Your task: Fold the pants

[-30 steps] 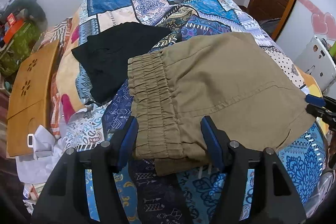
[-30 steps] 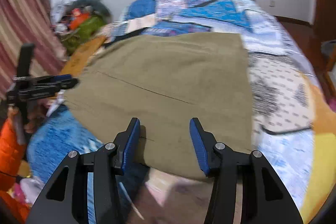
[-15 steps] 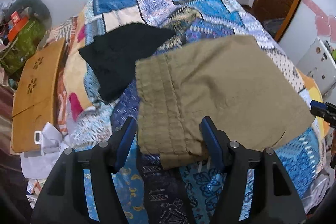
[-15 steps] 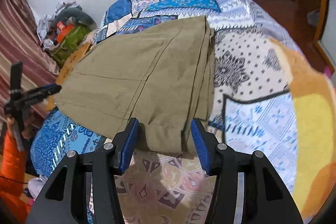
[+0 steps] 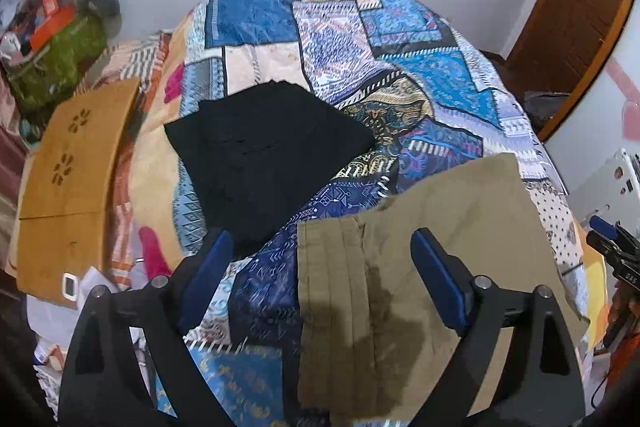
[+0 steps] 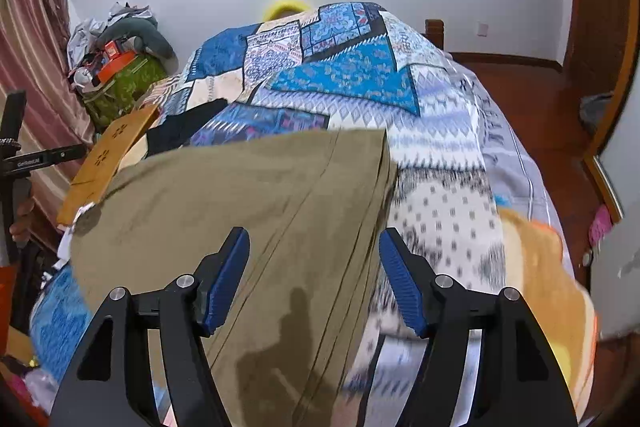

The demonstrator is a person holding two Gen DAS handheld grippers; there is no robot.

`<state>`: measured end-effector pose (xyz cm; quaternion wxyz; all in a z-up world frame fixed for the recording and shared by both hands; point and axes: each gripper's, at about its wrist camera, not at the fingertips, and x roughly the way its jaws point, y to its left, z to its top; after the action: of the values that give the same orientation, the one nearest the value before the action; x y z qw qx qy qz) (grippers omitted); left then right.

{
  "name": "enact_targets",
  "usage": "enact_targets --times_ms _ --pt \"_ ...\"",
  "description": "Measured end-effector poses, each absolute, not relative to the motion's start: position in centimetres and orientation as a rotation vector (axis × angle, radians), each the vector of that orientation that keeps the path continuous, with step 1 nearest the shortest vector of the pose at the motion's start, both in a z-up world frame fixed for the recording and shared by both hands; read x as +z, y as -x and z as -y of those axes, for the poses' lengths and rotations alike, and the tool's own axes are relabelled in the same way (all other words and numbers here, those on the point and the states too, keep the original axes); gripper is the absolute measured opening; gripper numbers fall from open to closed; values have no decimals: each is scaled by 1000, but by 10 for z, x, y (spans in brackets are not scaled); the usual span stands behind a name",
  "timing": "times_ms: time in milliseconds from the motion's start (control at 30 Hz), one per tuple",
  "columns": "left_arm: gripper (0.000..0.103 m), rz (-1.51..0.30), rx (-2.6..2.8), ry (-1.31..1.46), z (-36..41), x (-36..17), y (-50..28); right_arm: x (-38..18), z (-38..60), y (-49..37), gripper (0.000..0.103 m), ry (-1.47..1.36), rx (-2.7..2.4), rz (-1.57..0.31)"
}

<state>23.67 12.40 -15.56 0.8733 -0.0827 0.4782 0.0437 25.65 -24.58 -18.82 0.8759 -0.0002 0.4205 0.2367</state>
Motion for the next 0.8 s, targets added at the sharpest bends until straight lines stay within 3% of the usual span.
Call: enact_targets --times_ms 367,633,667,767,800 --pt "91 -1179 93 281 -138 -226 -284 -243 234 -376 64 -46 492 -980" --pt "96 -1214 26 371 -142 -250 -286 -287 231 -439 61 -113 474 -1083" --pt "93 -1212 20 380 -143 -251 -286 -292 231 -444 54 -138 473 -1093" --pt "77 -1191 0 388 -145 -250 -282 -298 231 -449 20 -158 476 -1106" --pt "75 -1188 -1 378 -144 -249 -280 -298 229 -447 17 -141 473 -1101"
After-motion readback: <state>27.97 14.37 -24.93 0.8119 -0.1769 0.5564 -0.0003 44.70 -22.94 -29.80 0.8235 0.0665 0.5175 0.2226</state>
